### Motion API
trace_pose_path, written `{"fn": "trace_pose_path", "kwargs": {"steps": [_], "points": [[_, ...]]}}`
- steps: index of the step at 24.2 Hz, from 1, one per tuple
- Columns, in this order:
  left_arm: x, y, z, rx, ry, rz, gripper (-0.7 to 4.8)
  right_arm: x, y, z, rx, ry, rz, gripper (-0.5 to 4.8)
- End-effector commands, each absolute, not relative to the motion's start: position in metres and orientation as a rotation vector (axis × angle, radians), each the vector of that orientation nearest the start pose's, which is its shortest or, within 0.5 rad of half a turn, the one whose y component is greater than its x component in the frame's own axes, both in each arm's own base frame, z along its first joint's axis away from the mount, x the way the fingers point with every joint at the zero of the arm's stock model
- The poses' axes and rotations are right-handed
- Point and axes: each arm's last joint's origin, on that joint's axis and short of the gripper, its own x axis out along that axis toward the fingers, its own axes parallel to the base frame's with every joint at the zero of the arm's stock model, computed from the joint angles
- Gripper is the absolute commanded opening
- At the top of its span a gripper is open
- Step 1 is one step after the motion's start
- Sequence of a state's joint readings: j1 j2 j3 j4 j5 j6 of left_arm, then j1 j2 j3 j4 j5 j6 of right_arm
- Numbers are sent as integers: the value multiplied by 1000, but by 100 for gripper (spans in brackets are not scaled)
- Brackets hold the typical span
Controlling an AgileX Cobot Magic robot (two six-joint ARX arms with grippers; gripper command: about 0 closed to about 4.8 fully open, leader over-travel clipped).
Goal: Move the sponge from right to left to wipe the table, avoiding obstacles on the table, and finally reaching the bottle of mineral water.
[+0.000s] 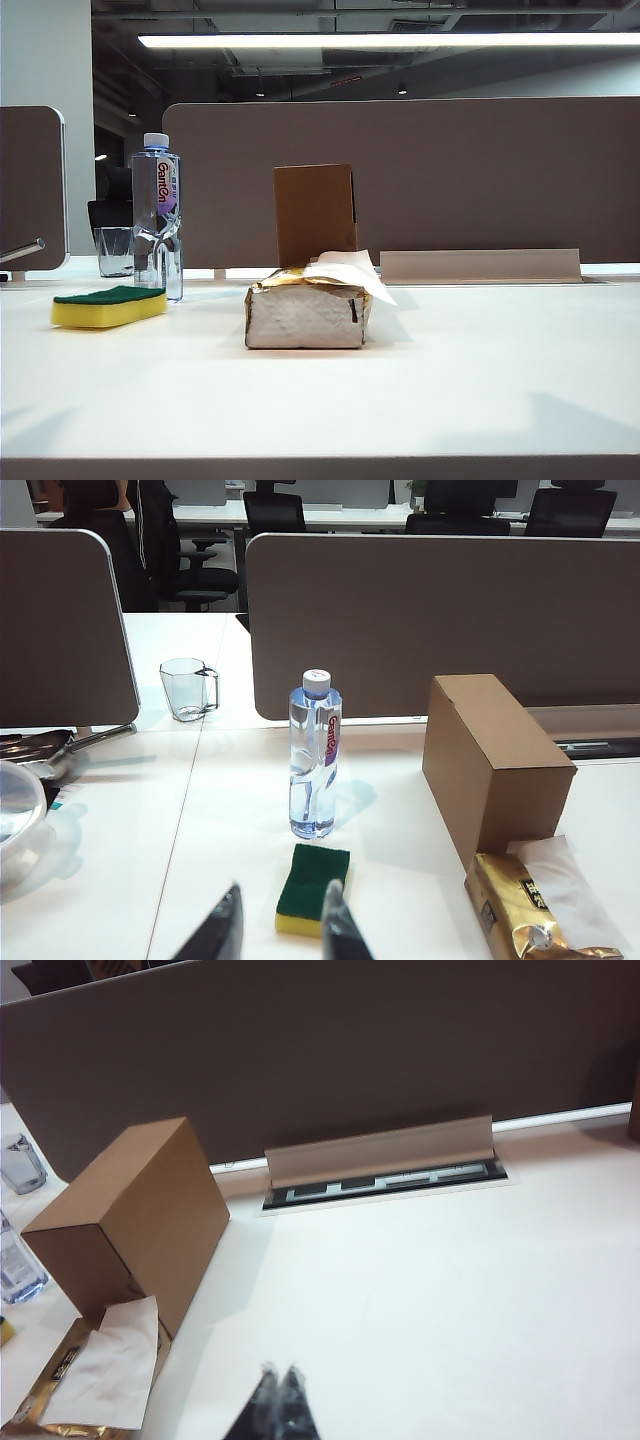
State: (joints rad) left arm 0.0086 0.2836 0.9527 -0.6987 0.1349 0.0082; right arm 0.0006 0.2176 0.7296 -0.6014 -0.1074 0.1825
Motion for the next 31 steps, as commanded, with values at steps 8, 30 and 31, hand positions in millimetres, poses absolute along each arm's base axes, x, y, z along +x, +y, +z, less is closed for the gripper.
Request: {"fn": "trace_pose_path", "kwargs": {"steps": [8, 30, 31], "points": [[3, -4, 329, 11, -54, -122, 78, 57, 3, 302, 185, 69, 81, -6], [85, -2, 215, -32, -159, -100, 78, 86, 1, 205, 159, -54, 32, -6], [86, -2, 212, -29, -165, -100, 78, 87, 1, 201, 138, -53, 35, -6]]}}
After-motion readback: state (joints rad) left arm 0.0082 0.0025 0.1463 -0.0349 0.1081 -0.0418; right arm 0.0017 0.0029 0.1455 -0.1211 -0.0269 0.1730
